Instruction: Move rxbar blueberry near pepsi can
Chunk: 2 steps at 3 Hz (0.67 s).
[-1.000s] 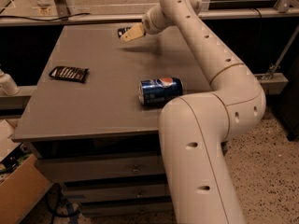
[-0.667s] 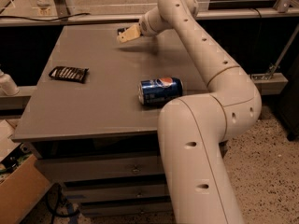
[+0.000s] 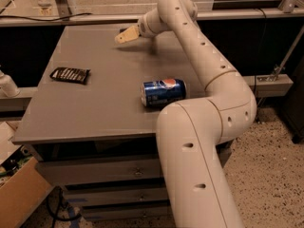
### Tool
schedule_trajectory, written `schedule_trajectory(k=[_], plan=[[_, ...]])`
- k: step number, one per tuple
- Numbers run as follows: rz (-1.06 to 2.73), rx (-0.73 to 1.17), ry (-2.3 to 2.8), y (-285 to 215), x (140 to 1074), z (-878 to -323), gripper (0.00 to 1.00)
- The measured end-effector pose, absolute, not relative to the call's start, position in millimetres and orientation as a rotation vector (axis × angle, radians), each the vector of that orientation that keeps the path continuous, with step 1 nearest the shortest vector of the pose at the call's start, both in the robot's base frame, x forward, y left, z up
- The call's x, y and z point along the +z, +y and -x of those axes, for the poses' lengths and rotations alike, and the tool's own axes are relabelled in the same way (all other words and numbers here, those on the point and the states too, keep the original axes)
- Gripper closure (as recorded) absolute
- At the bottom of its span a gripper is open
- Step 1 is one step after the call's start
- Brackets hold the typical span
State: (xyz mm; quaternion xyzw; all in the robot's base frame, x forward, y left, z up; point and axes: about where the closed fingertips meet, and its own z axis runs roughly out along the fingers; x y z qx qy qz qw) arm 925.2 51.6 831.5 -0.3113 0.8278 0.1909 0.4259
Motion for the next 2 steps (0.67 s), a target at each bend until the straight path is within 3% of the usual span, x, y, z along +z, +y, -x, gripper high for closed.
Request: schedule_trajectory(k=[2], plan=[[0.816,0.408,2.099,62.4,825.9,-930.0,0.0]])
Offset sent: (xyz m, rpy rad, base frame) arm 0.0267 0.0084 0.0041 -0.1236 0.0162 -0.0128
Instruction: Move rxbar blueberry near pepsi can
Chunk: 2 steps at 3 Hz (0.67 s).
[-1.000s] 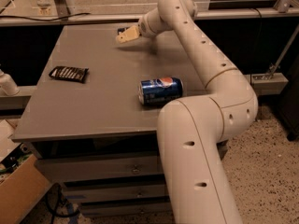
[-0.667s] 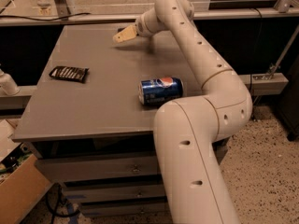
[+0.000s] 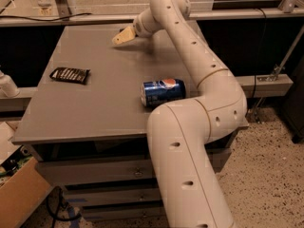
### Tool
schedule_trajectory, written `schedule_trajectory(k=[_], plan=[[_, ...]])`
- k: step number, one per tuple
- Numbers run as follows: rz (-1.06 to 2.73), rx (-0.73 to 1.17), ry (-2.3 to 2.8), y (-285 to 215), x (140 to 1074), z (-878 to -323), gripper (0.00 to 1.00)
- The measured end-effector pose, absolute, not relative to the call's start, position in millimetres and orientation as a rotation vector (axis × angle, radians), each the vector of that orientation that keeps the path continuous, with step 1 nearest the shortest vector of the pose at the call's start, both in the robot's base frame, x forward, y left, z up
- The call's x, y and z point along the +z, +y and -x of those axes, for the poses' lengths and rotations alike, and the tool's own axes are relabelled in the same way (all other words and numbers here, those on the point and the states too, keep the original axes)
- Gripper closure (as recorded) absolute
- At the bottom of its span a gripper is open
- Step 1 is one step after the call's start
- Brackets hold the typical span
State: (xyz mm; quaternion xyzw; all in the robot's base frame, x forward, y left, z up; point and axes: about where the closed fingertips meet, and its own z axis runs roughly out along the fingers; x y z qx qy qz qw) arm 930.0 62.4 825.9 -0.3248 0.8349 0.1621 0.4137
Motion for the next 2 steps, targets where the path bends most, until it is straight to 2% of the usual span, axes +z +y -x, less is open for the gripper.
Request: schedule_trajectory(k=[1,2], plan=[[0.818,0.391,2.128,64.9,818.9,-930.6,0.13],[0.805,0.382,2.144,64.5,817.3,-931.7,0.36]])
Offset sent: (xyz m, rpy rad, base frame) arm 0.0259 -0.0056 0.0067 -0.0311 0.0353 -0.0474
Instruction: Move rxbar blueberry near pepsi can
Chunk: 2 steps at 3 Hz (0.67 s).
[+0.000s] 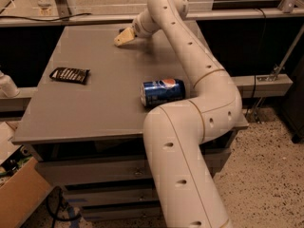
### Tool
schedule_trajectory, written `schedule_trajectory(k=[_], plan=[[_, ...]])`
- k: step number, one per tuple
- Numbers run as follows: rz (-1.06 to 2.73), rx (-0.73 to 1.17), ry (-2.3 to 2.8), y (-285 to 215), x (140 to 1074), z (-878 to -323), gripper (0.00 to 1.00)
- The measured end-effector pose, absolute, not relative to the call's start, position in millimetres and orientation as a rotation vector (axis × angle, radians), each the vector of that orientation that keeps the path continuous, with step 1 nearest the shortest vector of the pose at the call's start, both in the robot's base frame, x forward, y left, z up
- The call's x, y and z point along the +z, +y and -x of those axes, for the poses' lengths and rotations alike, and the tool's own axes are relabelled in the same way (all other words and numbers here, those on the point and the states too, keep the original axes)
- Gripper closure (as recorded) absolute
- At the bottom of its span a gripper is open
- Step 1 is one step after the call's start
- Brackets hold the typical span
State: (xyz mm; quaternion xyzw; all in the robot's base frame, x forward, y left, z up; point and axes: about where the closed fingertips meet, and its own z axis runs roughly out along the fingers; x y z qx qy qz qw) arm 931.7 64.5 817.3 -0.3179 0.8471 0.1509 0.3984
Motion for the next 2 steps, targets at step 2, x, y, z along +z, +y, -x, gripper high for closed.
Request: schedule_trajectory(k=[2], plan=[[0.793,0.373,2.15,60.5,824.4,-932.2,0.82]])
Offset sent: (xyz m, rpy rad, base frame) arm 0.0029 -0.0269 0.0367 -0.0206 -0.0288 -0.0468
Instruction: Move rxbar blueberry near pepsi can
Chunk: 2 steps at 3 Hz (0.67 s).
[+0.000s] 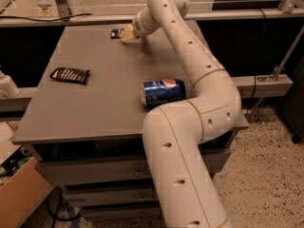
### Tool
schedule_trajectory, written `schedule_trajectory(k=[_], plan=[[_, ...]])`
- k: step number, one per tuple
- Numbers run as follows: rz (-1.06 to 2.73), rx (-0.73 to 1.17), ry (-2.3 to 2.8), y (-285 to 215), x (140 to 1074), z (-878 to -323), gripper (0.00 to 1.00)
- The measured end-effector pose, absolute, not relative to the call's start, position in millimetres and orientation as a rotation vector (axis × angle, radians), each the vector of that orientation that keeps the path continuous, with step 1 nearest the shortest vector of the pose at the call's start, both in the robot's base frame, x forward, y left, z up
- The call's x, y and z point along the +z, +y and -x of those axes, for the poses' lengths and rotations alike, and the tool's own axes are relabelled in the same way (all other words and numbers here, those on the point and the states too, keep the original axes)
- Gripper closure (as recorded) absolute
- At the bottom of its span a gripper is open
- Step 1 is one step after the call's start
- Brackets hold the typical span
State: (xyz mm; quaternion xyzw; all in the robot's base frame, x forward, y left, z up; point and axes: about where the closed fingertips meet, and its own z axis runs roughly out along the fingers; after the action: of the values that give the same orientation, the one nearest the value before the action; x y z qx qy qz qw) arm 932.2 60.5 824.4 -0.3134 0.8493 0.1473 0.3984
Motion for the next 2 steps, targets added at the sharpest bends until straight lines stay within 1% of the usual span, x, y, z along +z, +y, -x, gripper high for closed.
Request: schedule_trajectory(k=[1,2], plan=[[0.793,0.373,2.15,60.5,828.2,-931.3,1.0],[0.793,0.372,2.15,60.4,829.7,-930.5,1.0]])
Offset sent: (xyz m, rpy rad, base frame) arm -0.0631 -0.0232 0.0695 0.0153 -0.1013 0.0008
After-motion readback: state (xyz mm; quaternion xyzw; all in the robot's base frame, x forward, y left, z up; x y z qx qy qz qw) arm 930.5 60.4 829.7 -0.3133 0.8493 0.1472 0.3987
